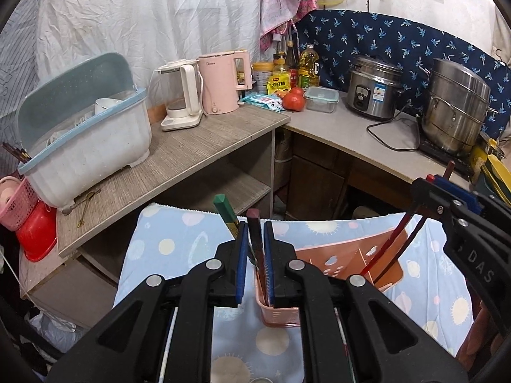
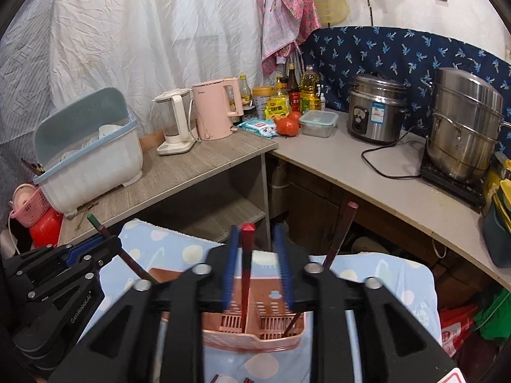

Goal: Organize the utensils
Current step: 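Lower the chopsticks into the basket and open both tools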

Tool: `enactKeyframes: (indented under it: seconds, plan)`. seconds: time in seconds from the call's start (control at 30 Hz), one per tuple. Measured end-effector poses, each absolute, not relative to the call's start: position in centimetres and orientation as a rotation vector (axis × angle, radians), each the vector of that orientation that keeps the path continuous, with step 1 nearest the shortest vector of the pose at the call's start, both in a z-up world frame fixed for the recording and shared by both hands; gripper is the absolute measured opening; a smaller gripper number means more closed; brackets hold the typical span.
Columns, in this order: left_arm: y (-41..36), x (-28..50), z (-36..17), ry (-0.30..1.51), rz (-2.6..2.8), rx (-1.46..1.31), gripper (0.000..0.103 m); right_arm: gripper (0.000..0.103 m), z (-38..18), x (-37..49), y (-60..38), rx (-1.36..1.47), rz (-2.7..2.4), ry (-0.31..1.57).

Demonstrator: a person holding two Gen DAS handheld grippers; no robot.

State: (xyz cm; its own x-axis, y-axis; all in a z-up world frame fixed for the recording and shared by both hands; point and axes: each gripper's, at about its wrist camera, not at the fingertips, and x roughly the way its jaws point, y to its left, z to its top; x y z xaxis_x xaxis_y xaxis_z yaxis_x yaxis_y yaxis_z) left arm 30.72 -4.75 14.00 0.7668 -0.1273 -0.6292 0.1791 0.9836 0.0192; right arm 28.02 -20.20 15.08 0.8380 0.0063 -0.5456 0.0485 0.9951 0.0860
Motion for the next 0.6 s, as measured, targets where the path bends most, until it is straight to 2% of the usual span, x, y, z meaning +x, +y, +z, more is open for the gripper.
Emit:
enactKeyframes:
  seconds: [0.03, 0.07, 0.1, 0.13, 0.6]
  plan:
    - [-4.7, 30.6, 14.1, 0.677, -0.171, 0.075, 0.023, 0.044, 15.2, 27.7, -20.4, 0.103, -0.026, 0.565]
    - [-4.7, 30.5, 14.1, 0.674, -0.163, 0.075, 0.03, 0.047, 15.3, 27.4, -20.5, 0.108, -0.03, 0.555]
    - [-4.7, 30.3, 14.2, 0.66, -0.137, 0.081, 0.045, 0.048, 15.5, 27.1, -20.6, 0.112, -0.031, 0.546]
    - [-4.7, 30.0, 14.4, 0.644, -0.119, 0.086, 0.052, 0.048, 15.7, 26.8, -20.7, 0.11, -0.032, 0.54]
    - [-3.9, 24.9, 14.9, 0.654, -0.107, 0.091, 0.053, 0.052, 17.0, 19.6, -20.7, 0.124, -0.012, 0.489]
